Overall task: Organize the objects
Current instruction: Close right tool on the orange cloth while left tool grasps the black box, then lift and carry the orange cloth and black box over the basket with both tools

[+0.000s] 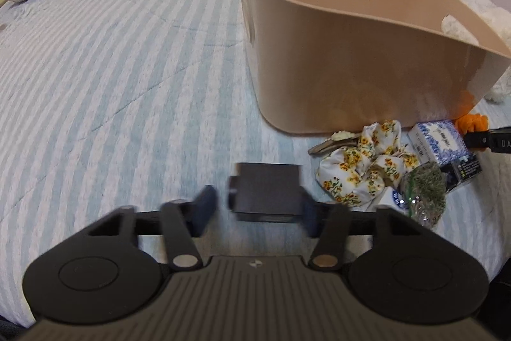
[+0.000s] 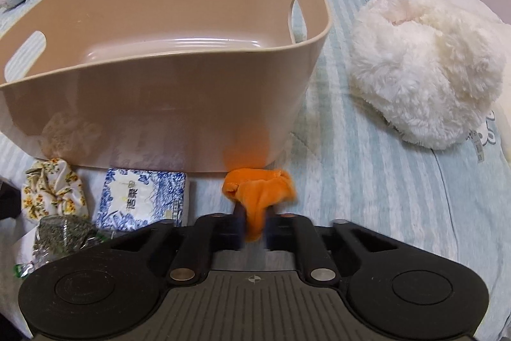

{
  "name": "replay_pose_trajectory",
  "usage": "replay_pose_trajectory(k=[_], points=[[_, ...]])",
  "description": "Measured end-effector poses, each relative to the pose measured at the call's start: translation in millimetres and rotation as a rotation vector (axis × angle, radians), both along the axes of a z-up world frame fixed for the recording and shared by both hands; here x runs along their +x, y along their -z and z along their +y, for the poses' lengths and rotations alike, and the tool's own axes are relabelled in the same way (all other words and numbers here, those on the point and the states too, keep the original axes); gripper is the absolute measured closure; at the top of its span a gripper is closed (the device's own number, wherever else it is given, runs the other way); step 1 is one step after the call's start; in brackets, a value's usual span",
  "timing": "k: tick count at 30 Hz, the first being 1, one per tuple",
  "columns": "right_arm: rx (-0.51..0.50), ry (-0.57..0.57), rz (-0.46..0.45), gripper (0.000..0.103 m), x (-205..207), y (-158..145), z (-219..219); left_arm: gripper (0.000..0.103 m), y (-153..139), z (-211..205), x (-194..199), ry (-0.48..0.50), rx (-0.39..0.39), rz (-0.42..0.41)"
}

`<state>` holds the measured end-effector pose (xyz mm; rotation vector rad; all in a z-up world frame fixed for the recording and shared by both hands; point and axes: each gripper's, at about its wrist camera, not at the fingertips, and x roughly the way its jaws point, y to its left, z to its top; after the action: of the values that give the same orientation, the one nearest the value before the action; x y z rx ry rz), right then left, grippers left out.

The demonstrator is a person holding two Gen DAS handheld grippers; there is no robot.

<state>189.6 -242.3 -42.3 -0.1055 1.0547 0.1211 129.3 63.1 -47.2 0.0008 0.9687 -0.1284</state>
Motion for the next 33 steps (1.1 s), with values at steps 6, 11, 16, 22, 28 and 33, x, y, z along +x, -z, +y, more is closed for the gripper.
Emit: replay_pose_trajectory(k=[6, 11, 16, 22, 28, 33], points=[[0.062, 0.018, -0.033, 0.095, -12, -16, -9, 0.057, -5, -2, -3, 0.011, 0.013, -0.021], [0.097, 0.033, -0.05, 0.095, -20, -29, -14, 0.057, -17, -3, -10, 0.008, 0.02, -0.053], [0.153, 0.034, -0.122, 0.095, -35, -54, -18, 0.057, -42, -4, -19, 0.003, 0.017, -0.117], [0.211, 0.032, -0.224, 0.095, -45, -94, -17, 0.057, -81, -11, -30, -0.018, -0.001, -0.23], [0.27, 0.018, -0.326, 0.095, -36, -129, -14, 0.057, -112, -28, -19, -0.033, 0.008, -0.339], [0.271, -0.008, -0.376, 0.095, -20, -142, -2, 0.057, -130, -47, 6, -0.015, 0.035, -0.4]])
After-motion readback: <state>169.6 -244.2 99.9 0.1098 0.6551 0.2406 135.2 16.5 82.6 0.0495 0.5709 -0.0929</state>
